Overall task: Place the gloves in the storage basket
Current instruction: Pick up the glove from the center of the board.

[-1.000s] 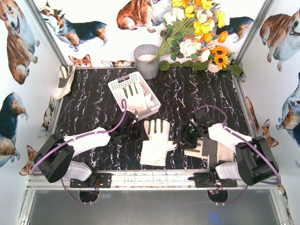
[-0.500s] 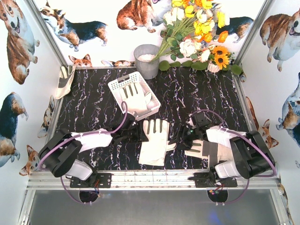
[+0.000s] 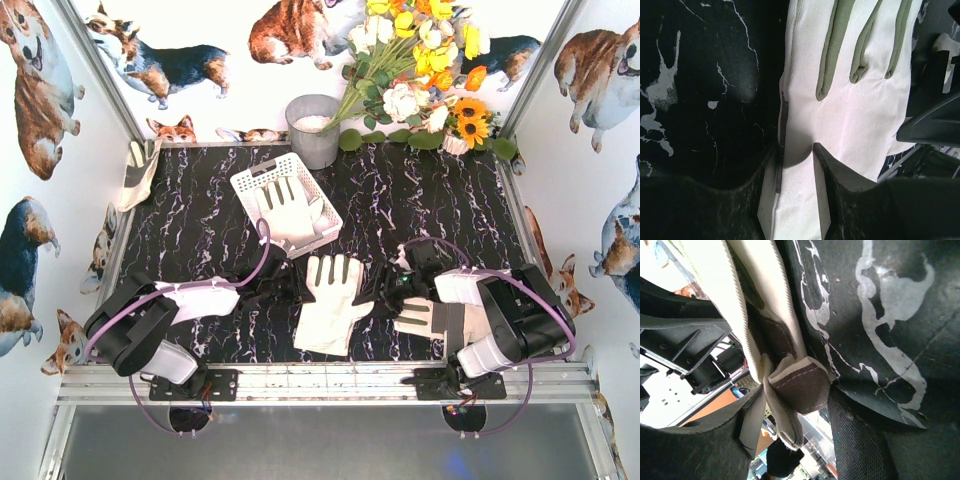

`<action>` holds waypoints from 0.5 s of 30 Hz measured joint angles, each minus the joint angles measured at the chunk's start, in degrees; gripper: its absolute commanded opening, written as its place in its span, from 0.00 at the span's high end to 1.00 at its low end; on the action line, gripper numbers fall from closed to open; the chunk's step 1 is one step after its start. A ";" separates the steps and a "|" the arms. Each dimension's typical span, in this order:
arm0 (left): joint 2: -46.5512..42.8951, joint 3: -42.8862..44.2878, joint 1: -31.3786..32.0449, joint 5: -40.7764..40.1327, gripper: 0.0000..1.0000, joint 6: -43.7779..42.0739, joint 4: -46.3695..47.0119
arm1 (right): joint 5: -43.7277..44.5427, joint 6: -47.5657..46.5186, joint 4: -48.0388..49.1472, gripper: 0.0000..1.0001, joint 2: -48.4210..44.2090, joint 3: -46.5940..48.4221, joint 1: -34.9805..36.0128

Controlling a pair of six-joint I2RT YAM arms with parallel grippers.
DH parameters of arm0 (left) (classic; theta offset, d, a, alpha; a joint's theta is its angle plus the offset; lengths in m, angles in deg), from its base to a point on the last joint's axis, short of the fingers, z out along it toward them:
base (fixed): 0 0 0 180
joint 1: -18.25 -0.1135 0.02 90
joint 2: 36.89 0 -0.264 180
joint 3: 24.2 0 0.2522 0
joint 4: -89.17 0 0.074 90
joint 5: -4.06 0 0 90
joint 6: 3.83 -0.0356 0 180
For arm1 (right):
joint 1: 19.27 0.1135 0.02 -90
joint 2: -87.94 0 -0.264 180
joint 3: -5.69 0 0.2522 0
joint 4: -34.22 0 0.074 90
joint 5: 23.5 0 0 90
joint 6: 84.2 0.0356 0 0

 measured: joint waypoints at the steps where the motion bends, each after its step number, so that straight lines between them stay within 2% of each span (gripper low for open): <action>1: 0.00 0.00 0.00 0.00 0.71 0.02 0.02 | 0.00 0.17 0.22 0.45 0.00 -0.02 0.13; 15: 0.15 0.00 0.00 0.15 0.71 0.20 0.22 | 0.44 3.74 5.92 0.45 2.56 0.55 5.53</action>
